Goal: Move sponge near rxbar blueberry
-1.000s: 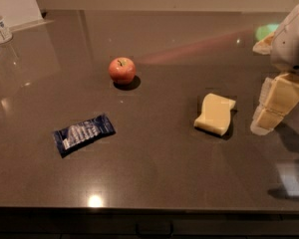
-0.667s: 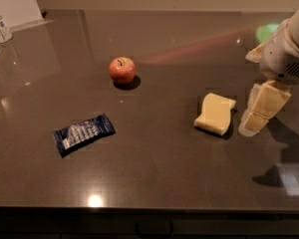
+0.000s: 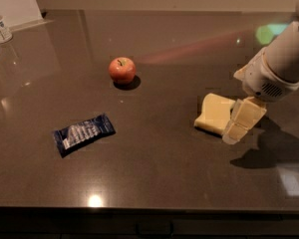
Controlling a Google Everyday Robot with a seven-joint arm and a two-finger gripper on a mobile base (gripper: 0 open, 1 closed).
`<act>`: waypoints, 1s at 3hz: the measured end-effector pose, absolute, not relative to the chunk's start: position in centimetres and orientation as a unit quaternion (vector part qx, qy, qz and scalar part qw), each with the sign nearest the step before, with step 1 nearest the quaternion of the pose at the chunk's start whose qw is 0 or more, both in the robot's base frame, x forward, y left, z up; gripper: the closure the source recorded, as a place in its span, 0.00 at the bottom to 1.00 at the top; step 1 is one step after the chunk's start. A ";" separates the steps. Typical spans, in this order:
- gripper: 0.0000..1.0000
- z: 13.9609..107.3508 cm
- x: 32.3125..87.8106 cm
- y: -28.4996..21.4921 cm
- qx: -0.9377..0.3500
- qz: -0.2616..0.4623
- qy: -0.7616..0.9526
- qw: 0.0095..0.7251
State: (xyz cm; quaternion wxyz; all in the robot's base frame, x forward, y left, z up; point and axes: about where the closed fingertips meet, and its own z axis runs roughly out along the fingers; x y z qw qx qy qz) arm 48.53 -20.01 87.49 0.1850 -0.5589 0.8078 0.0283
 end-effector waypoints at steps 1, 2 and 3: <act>0.00 85.2 49.0 -19.9 -0.549 0.038 0.815 0.179; 0.00 83.7 49.7 -19.4 -0.546 0.045 0.819 0.171; 0.17 82.9 50.1 -18.7 -0.544 0.055 0.821 0.163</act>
Offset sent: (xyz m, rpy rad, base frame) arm 0.0206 0.0095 -0.0551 0.0211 0.0769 -0.0365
